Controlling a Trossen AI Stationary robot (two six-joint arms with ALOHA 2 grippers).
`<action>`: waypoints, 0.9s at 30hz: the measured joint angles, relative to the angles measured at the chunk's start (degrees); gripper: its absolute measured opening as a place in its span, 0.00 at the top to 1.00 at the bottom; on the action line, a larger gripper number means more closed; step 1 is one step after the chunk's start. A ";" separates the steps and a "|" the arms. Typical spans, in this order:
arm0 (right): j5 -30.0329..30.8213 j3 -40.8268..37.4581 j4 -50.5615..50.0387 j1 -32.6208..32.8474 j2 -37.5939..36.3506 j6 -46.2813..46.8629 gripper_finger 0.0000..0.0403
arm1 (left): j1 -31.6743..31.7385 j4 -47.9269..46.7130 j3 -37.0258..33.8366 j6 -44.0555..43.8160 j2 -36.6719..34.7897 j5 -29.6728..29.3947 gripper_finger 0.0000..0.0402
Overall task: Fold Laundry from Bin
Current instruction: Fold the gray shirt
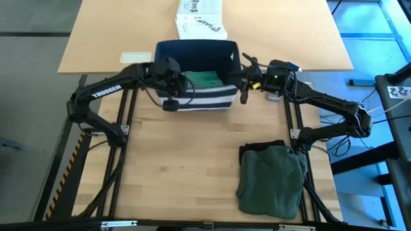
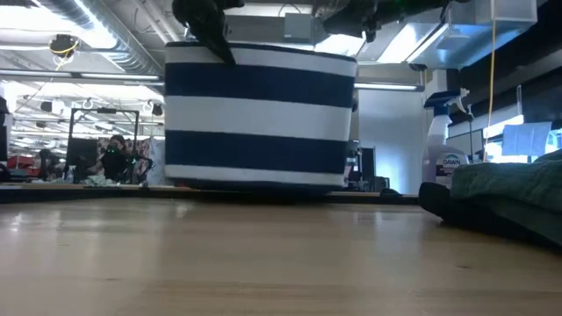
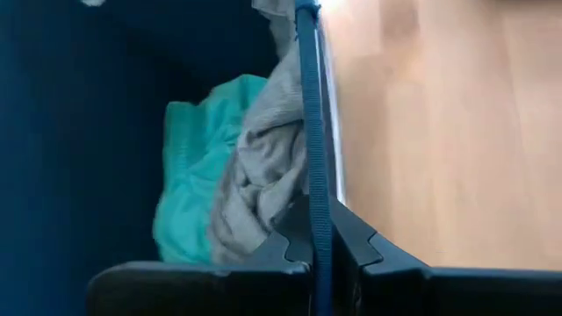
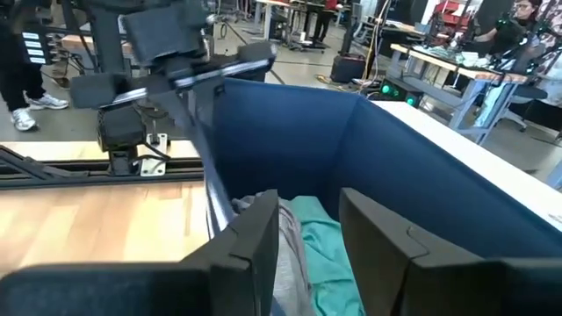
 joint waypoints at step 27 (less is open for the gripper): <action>2.01 17.99 -19.22 3.47 11.09 -7.68 0.69 | -24.43 8.77 -17.24 -14.37 -0.09 -10.85 1.00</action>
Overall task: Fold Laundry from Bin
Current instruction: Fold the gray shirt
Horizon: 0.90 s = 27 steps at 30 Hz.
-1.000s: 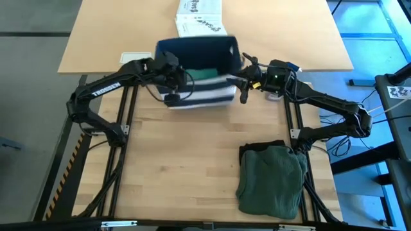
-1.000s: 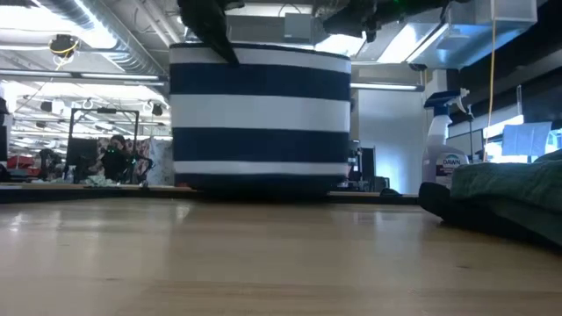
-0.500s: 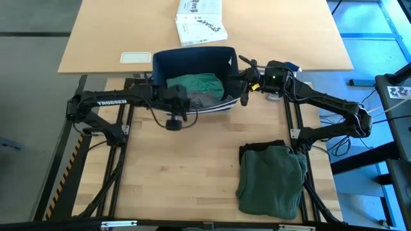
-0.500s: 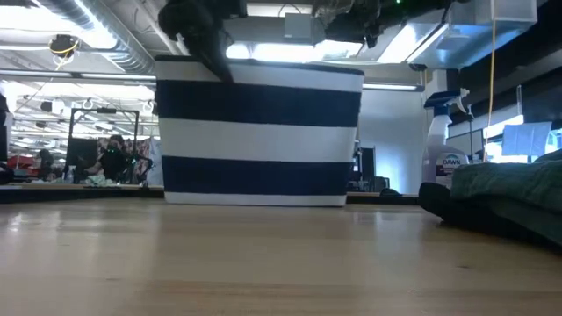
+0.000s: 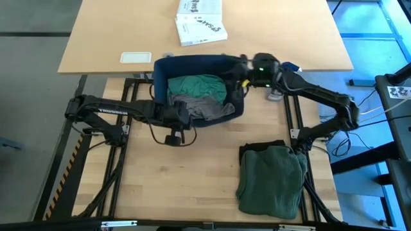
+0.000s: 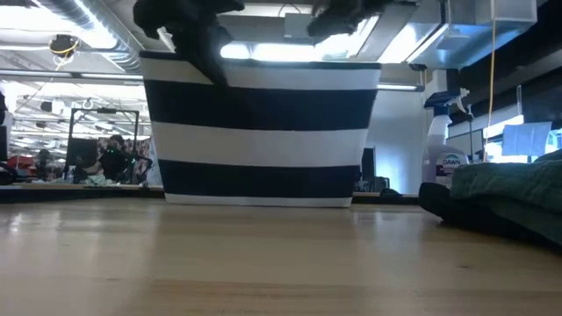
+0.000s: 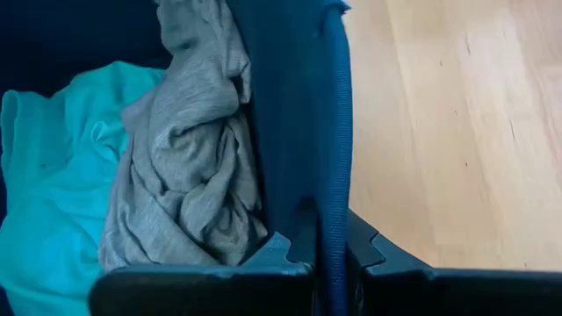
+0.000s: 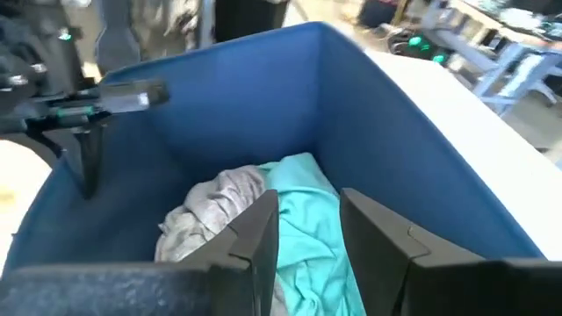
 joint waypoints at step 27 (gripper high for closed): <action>-7.31 19.45 -18.52 5.35 31.26 -13.45 0.44 | -0.80 12.52 -10.59 -4.61 0.07 2.09 0.98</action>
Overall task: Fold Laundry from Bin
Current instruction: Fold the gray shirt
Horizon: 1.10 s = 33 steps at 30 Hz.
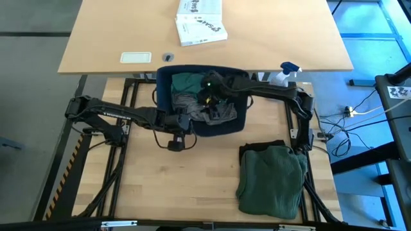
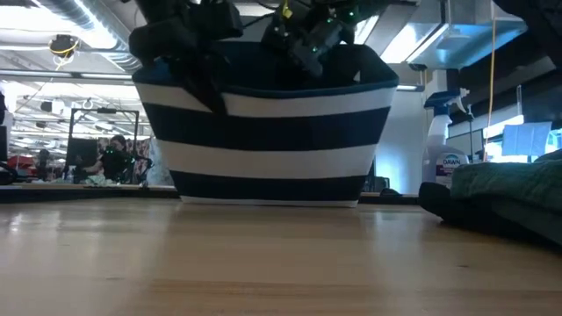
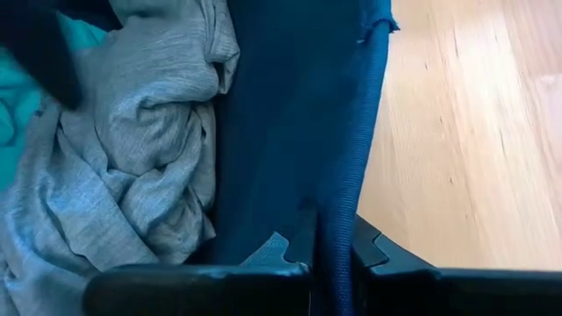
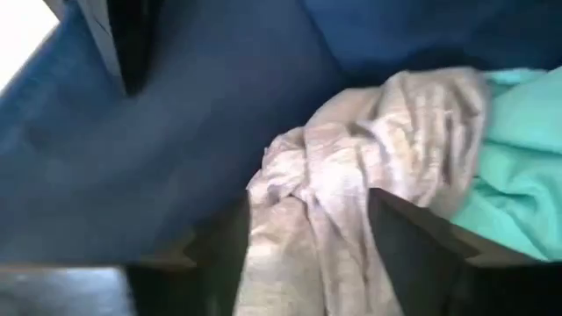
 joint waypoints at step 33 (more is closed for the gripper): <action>18.35 -0.02 0.63 0.93 4.06 0.06 0.95 | 0.03 1.42 0.00 0.14 0.00 -0.67 0.98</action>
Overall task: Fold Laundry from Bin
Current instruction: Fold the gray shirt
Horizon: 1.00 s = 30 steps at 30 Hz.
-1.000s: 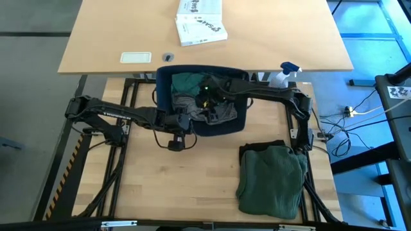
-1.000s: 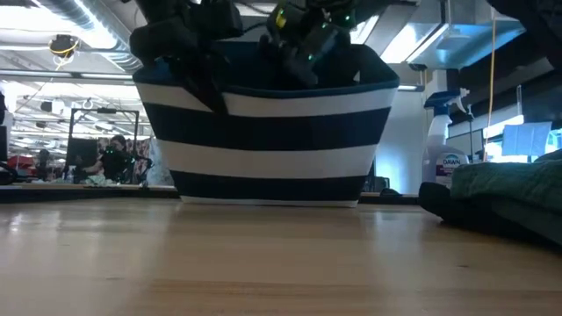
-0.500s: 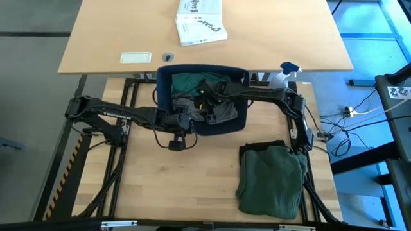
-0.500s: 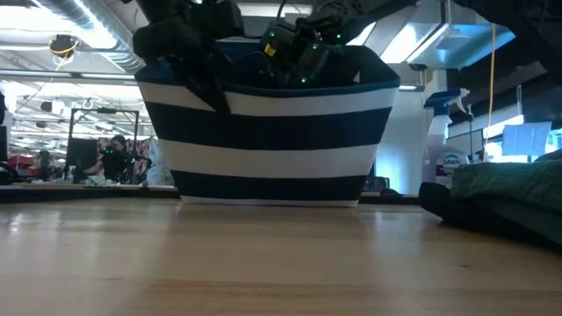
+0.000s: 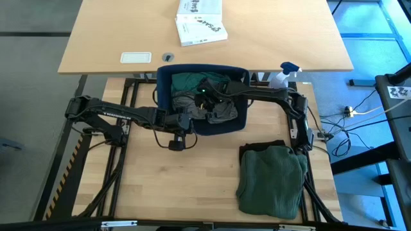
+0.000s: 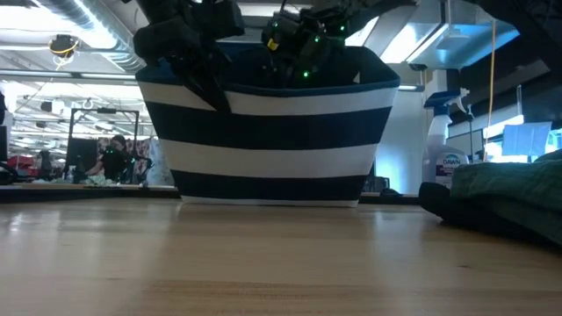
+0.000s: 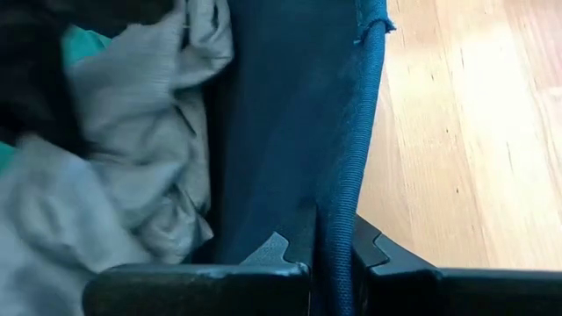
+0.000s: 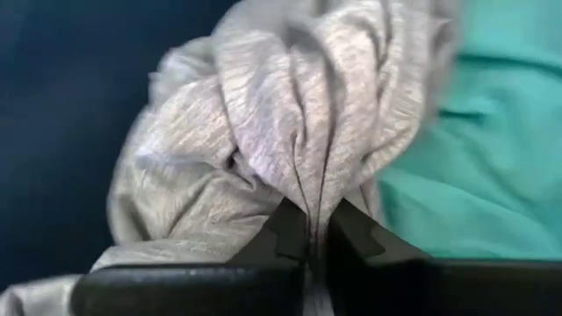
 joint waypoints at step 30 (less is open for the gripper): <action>17.76 0.04 7.47 15.31 -38.66 0.18 0.98 | 15.32 6.91 0.00 12.96 -7.02 -10.15 0.98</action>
